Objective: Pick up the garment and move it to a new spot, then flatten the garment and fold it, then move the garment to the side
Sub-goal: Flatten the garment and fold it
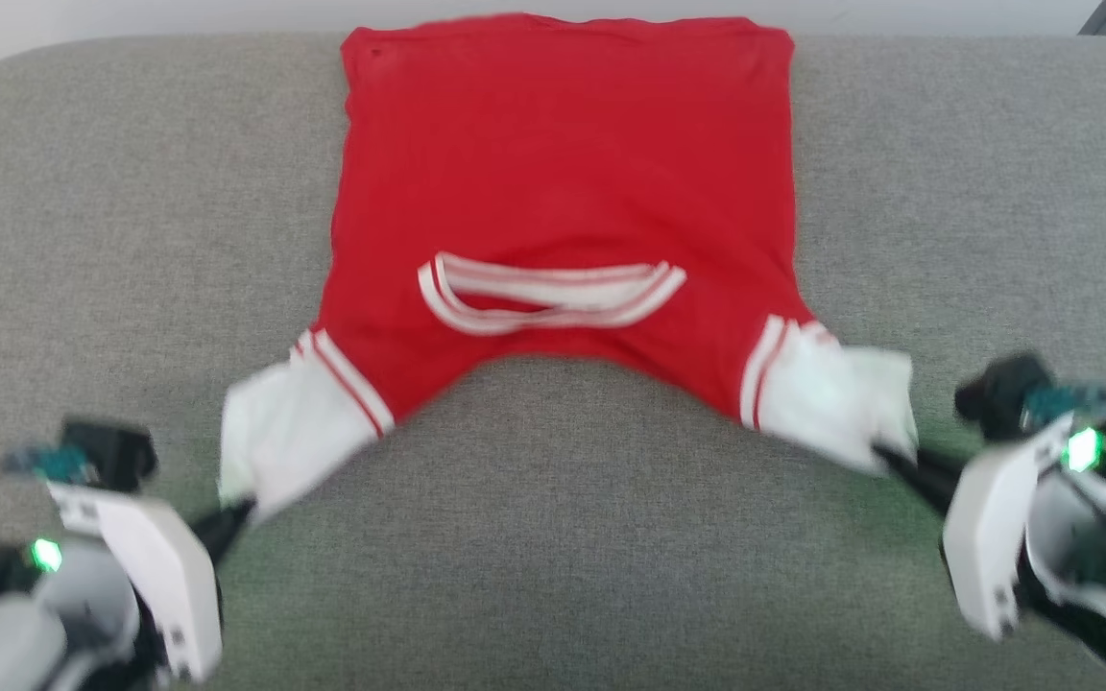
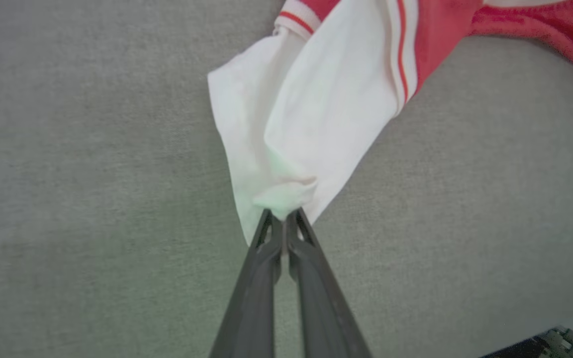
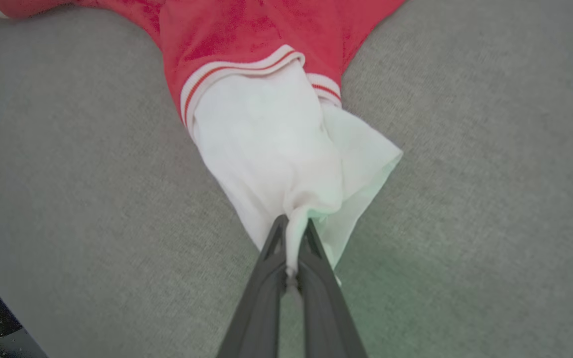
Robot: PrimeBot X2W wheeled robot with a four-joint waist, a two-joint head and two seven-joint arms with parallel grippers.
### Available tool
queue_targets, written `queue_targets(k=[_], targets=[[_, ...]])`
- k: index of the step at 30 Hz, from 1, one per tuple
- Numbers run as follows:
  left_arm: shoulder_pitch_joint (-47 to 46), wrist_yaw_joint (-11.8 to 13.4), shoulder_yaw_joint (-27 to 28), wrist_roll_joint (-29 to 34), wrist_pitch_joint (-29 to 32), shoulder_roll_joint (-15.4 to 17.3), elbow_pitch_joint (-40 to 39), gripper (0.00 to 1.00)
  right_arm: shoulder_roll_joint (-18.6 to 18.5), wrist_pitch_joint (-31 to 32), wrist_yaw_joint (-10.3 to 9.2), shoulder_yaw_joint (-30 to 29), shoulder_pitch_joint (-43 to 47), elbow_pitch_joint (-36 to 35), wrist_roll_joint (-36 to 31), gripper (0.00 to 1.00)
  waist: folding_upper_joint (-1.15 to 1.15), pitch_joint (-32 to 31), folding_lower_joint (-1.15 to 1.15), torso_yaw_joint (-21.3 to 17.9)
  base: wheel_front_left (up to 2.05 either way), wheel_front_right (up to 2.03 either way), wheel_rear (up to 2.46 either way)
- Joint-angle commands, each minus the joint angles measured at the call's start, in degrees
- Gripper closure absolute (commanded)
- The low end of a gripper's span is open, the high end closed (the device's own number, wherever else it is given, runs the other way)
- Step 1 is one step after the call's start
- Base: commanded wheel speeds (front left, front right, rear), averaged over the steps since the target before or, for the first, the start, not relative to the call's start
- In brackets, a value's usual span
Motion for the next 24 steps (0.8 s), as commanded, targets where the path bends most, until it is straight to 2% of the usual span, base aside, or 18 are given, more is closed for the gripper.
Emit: queue_targets(k=[1,4,8,11,16,17,18,19,21,24], targets=[[2.43,1.19,-0.65,-0.06,-0.13,0.49,-0.92,1.0,-1.47,1.5,-0.02,0.43,2.12,-1.8,0.57,1.0,0.0,-0.11,0.0,-0.01,0.0,0.0,0.0],[6.35,3.77,-1.69,-0.55,0.03,1.34,-2.53,1.0,-3.51,4.13,-0.02,0.41,6.63,-4.23,2.49,1.0,0.0,-0.6,0.0,0.03,0.0,0.0,0.0],[10.99,6.69,-2.58,-1.98,-0.73,0.83,-3.23,1.0,-5.08,6.86,-0.02,-0.24,12.02,-5.95,4.99,1.0,0.0,-1.16,0.0,0.16,0.0,0.0,0.0],[12.92,7.58,-3.15,-2.67,-1.06,0.28,-3.06,1.0,-4.99,8.0,-0.02,-1.05,15.21,-6.45,5.9,1.0,0.0,-1.33,0.0,0.26,0.0,0.0,0.0],[14.06,7.47,-2.38,-3.36,-3.12,-1.42,-2.3,1.0,-2.83,7.05,-0.02,-3.31,17.68,-5.53,4.42,1.0,0.0,-1.6,0.0,0.47,0.0,0.0,0.0],[14.08,7.53,-2.39,-3.06,-3.44,-1.38,-1.98,1.0,-2.07,6.63,-0.02,-3.99,17.82,-5.16,3.5,0.63,0.0,-1.66,0.0,0.43,0.0,0.0,0.0],[14.07,7.56,-2.3,-2.84,-3.95,-1.48,-1.7,1.0,-1.45,6.69,-0.02,-4.34,18.1,-5.0,2.62,0.5,0.0,-1.71,0.0,0.42,0.0,0.0,0.0],[13.96,7.41,-2.02,-3.05,-4.42,-1.92,-1.61,1.0,-0.81,6.94,-0.02,-4.76,18.29,-4.92,2.04,0.0,0.0,-1.74,0.0,0.43,0.0,0.0,0.0],[13.88,7.23,-1.75,-3.3,-4.87,-2.26,-1.54,1.0,-0.26,7.38,-0.02,-5.38,18.41,-5.11,1.58,0.0,0.0,-1.76,0.0,0.43,0.0,0.0,0.0],[13.48,6.72,-1.27,-2.99,-6.36,-2.69,-1.7,1.0,1.05,9.68,-0.02,-8.74,18.33,-8.94,0.04,0.0,0.0,-1.5,0.0,0.62,0.0,0.0,0.0]])
